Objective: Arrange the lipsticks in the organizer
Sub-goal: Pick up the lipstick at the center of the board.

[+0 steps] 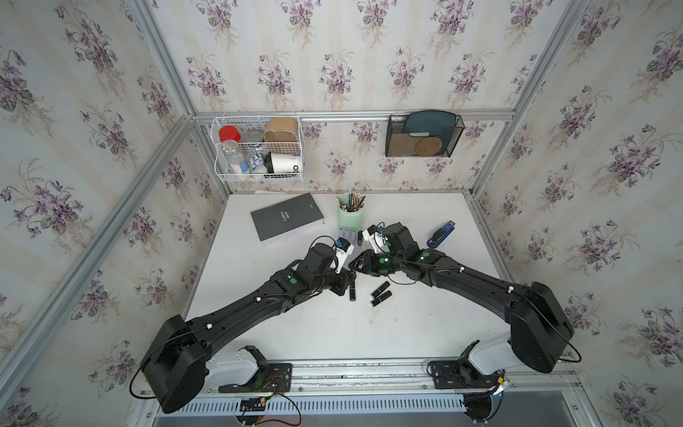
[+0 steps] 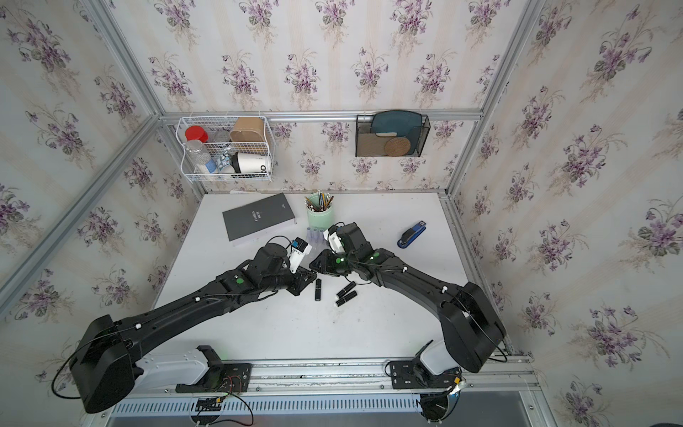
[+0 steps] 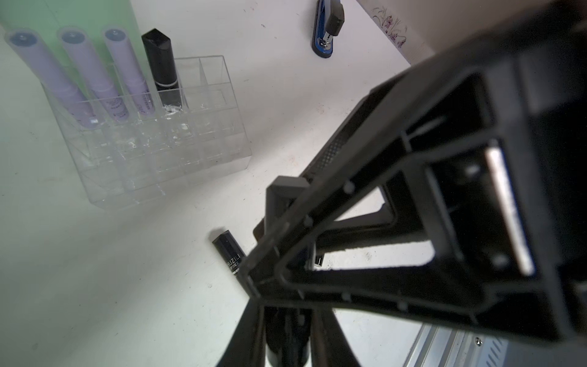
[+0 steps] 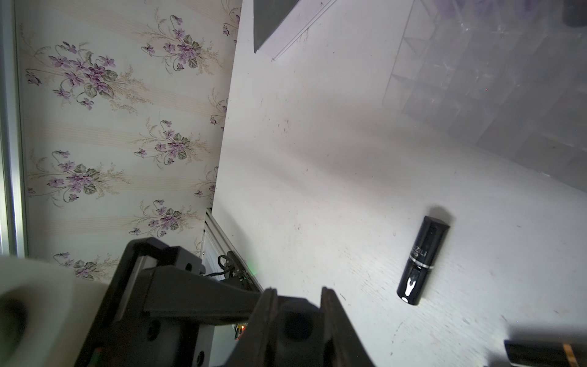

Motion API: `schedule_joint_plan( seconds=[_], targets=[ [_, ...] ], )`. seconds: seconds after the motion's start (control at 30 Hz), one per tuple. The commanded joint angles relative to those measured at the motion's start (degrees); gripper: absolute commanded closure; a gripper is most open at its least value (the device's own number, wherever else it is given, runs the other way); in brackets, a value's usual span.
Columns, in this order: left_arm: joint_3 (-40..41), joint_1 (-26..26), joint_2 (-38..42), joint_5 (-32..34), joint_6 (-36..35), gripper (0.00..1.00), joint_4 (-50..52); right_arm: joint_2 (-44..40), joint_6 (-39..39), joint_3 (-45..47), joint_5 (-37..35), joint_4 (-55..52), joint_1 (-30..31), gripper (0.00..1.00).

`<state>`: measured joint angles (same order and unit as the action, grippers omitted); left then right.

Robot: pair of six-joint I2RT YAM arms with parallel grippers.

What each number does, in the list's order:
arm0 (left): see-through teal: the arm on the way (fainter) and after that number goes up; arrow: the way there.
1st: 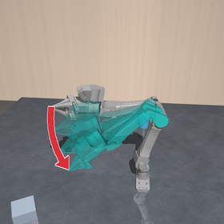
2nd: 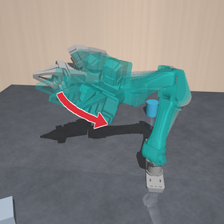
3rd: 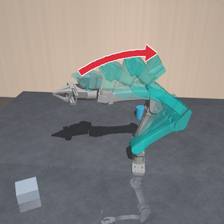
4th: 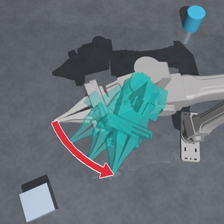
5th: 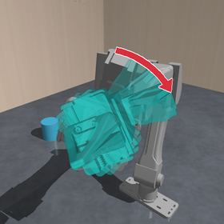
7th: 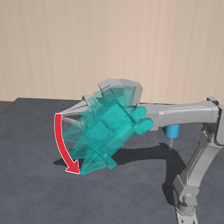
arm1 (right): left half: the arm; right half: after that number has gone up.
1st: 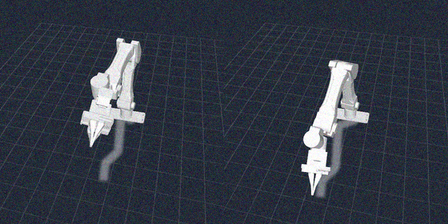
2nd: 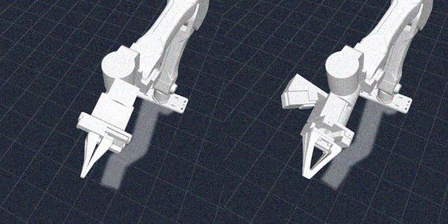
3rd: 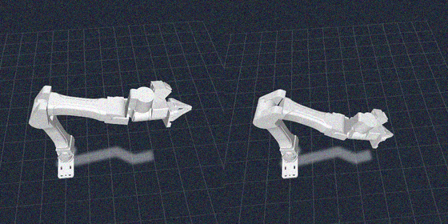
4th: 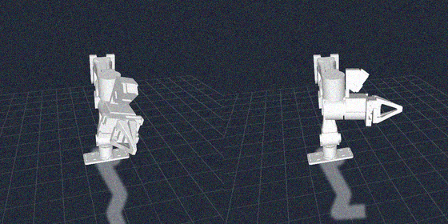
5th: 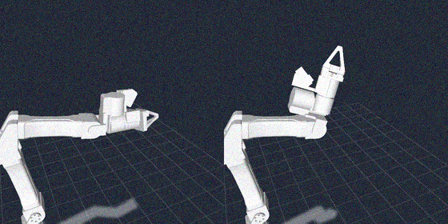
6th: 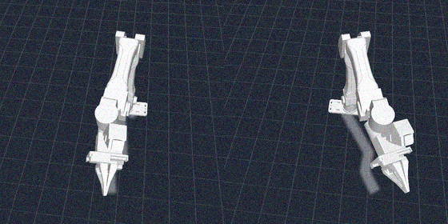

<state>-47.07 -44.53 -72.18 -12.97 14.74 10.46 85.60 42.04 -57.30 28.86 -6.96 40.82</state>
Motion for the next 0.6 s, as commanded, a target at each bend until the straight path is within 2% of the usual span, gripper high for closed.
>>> schedule_joint_plan(
  seconds=[0.0,0.13,0.27,0.33,0.4,0.57],
  targets=[
    [-1.03,0.06,-0.16,0.21,0.01,0.86,-2.15,0.25,1.00,-0.41,-1.51,1.23,-0.08,0.74],
    [-2.42,0.57,0.42,3.06,1.34,0.56,0.45,0.12,1.66,-0.17,-2.98,2.33,-1.06,0.76],
    [-3.98,3.08,3.33,2.43,2.50,0.41,3.78,-0.40,4.17,1.77,-5.09,6.40,-4.31,0.79],
    [-3.74,4.91,5.38,1.35,2.99,0.38,4.18,-0.76,4.76,2.24,-7.90,8.40,-5.97,0.80],
    [-3.16,7.72,6.87,0.35,4.19,0.38,4.52,-0.55,3.31,1.50,-13.91,8.87,-6.56,0.80],
    [-0.14,15.35,6.51,-1.14,8.24,0.38,5.35,1.87,-3.57,0.34,-35.76,11.38,-5.45,0.81]
  ],
)
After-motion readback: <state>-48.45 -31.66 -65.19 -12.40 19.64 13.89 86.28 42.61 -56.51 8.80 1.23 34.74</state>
